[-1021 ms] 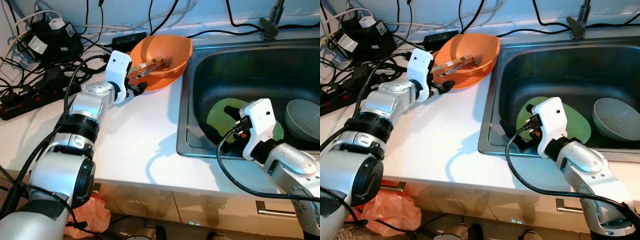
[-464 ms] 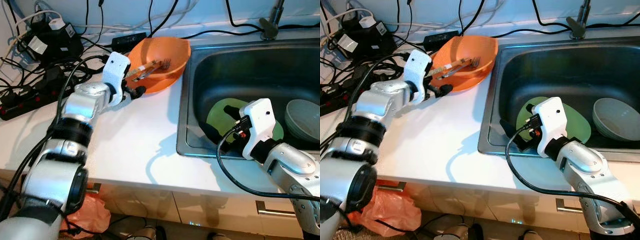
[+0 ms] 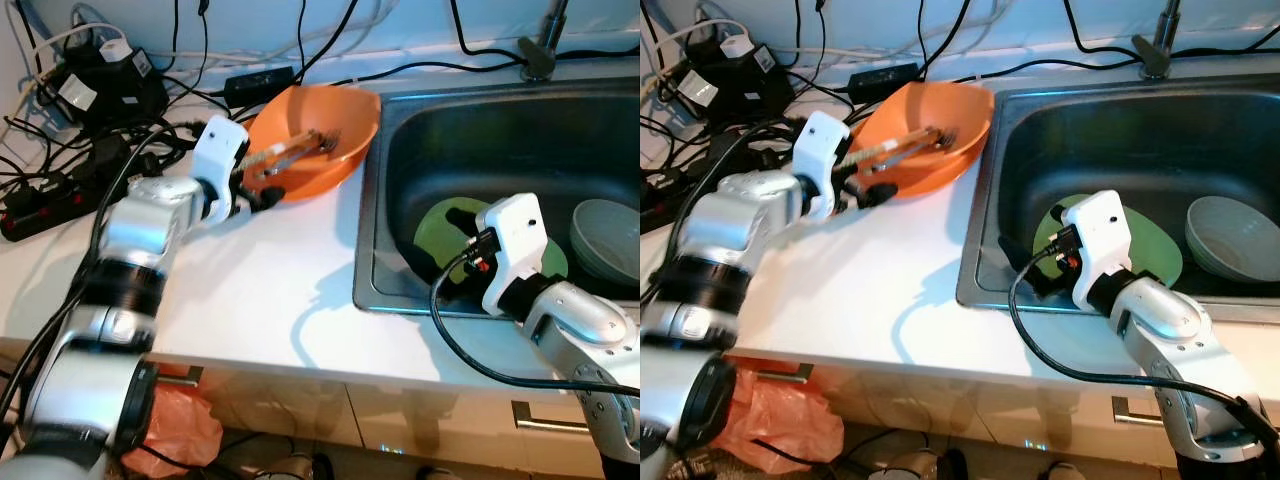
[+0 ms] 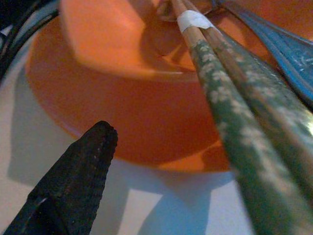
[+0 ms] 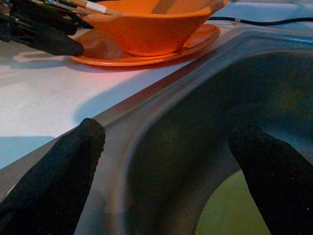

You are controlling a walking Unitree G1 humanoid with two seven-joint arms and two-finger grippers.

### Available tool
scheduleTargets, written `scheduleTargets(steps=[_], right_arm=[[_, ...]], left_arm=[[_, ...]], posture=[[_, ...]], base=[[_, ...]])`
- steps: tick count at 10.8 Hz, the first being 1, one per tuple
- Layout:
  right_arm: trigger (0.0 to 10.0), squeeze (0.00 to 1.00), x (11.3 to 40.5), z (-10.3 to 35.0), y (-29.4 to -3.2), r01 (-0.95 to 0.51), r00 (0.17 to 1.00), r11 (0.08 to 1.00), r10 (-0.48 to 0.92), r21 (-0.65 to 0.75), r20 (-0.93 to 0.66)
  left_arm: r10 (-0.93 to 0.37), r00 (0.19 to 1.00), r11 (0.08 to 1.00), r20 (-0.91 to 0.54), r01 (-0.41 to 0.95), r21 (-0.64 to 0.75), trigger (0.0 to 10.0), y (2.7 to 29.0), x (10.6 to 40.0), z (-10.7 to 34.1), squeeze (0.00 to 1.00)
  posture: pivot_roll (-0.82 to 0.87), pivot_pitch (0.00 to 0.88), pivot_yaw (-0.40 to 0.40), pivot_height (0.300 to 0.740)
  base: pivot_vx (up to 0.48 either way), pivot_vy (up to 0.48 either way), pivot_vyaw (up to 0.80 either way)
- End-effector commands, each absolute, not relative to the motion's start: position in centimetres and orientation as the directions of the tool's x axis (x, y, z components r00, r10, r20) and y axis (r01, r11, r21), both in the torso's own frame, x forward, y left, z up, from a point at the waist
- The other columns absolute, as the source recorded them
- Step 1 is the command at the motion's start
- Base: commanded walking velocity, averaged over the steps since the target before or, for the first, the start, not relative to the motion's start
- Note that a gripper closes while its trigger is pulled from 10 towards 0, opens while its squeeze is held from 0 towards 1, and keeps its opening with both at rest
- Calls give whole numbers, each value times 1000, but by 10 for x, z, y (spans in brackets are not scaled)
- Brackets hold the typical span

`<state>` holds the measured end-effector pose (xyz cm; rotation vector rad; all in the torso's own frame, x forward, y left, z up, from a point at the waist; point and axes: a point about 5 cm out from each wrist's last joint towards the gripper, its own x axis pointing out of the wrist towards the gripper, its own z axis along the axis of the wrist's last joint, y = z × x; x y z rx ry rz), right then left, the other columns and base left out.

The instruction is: Kitchen organization

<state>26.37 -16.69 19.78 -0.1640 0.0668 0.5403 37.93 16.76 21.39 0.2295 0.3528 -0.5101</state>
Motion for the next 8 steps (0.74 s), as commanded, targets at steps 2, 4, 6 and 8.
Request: scheduleTargets(steps=[2,4,6,8], right_arm=[[10000,0,265,197,-162,-536,844,833,527,-135,-98],[10000,0,266,196,-161,-537,843,833,529,-133,-97],[10000,0,267,196,-160,-540,842,831,532,-132,-95],[10000,0,269,195,-160,-542,841,830,534,-133,-90]], left_arm=[[-434,750,839,-499,539,79,10000,176,365,191,0],[-451,733,825,-508,560,76,10000,178,353,193,0],[-469,718,814,-515,578,63,10000,178,344,193,0],[-502,696,791,-514,610,53,10000,173,333,196,0]], posture=[[67,99,195,740],[80,97,193,740],[86,93,192,740],[93,86,191,740]], base=[[0,0,0],[0,0,0],[0,0,0],[0,0,0]])
